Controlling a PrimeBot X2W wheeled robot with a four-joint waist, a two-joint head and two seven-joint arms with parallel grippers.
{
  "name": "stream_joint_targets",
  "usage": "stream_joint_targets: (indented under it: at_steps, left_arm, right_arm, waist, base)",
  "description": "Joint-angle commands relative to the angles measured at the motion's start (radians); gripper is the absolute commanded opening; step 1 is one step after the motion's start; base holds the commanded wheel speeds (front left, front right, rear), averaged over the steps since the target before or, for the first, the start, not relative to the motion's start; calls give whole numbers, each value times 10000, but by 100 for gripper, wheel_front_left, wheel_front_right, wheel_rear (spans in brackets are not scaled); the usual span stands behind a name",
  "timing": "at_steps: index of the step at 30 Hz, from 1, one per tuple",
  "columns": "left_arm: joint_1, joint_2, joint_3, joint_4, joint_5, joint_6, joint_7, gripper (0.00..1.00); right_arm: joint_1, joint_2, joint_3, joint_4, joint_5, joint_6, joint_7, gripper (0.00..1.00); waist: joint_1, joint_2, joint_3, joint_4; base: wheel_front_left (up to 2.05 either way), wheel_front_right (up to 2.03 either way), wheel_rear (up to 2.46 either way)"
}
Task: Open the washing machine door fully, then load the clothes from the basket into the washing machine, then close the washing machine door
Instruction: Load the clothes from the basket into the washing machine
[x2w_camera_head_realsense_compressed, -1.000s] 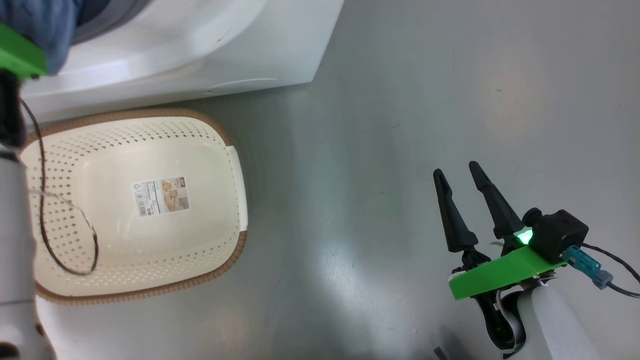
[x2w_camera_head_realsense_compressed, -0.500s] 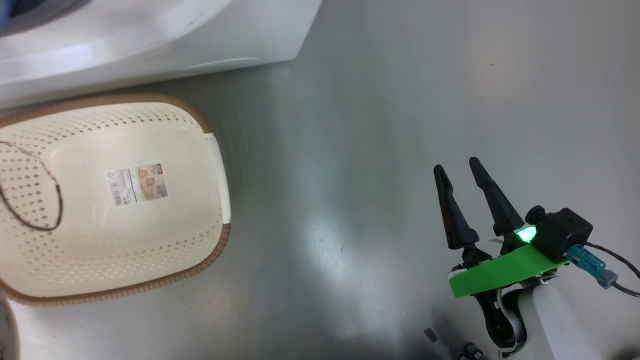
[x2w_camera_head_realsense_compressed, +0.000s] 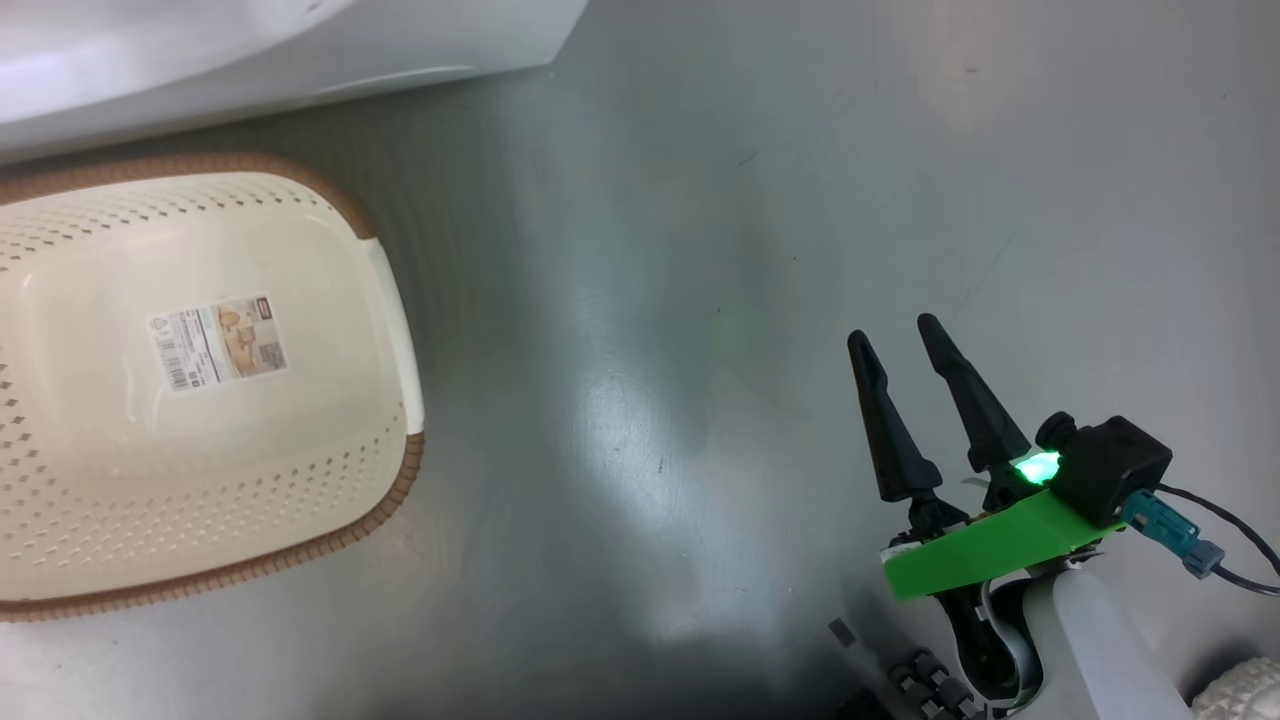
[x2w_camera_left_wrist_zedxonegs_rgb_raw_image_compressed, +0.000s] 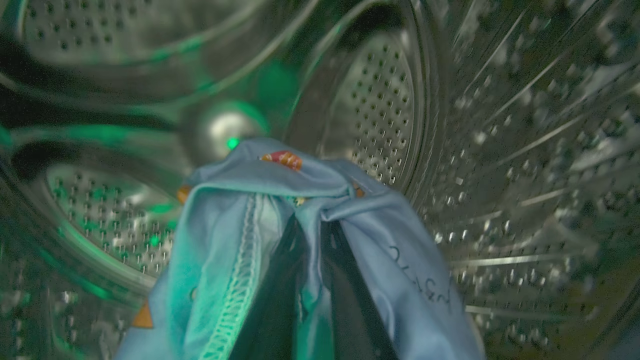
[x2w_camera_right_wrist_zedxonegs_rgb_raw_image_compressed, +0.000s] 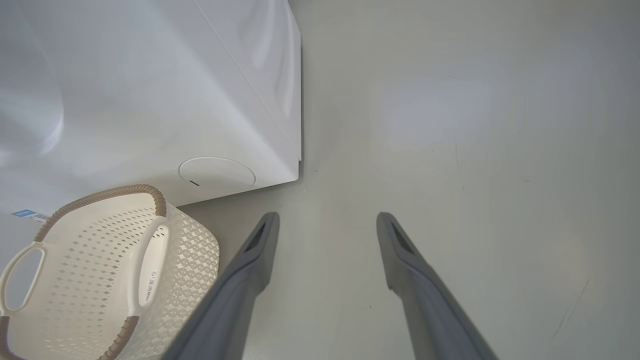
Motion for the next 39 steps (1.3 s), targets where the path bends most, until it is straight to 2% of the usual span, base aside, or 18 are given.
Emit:
stream_joint_targets:
  at_steps: [1, 2, 5, 10, 12, 18, 26, 27, 28, 29, 39]
  left_arm:
    - [-236, 565, 121, -1107, 288, 24, -72, 0]
    - [-71, 554, 242, -2219, 541, 60, -76, 0]
    - [198, 524, 441, -3288, 782, 59, -78, 0]
    - [677, 508, 768, -4570, 1002, 5, -80, 0]
    - [922, 458, 897, -4575, 944, -19, -80, 0]
    - [1364, 248, 1132, -2821, 607, -65, -81, 0]
    - [638, -1, 1111, 96, 75, -88, 99, 0]
    - [536, -7, 1110, 377, 66, -50, 123, 24]
    - [536, -7, 1110, 377, 66, -50, 123, 24]
    - [390, -78, 1116, 964, -28, -20, 353, 100]
    - [86, -405, 922, 2104, -82, 105, 110, 100]
  right_arm:
    - [354, 11, 264, -224, 108, 16, -120, 100]
    - [343, 11, 264, -236, 103, 16, -120, 100]
    - [323, 11, 272, -234, 109, 16, -120, 100]
    - [290, 11, 368, -218, 152, 16, -120, 100]
    - [280, 11, 385, -218, 161, 16, -120, 100]
    - [357, 11, 352, -145, 126, 16, -120, 100]
    - [411, 11, 379, -14, 110, 16, -120, 100]
    - [403, 11, 383, 2, 113, 16, -120, 100]
    - [403, 11, 383, 2, 113, 16, -120, 100]
    - [382, 11, 386, 28, 116, 16, -120, 100]
    - [328, 11, 185, 66, 23, 16, -120, 100]
  waist:
    - [0, -1, 111, -58]
    - [0, -1, 144, -81]
    - [0, -1, 172, -101]
    - [0, -1, 183, -142]
    - [0, -1, 205, -144]
    - [0, -1, 100, -114]
    - [0, -1, -54, -36]
    - [0, -1, -84, -24]
    - [0, -1, -84, -24]
    - [0, -1, -157, -11]
    - [0, -1, -569, 194]
  base:
    - [0, 0, 0]
    - [0, 0, 0]
    - [0, 0, 0]
    - [0, 0, 0]
    - [0, 0, 0]
    - [0, 0, 0]
    - [0, 0, 0]
    - [0, 0, 0]
    - [0, 0, 0]
    - [0, 0, 0]
    - [0, 0, 0]
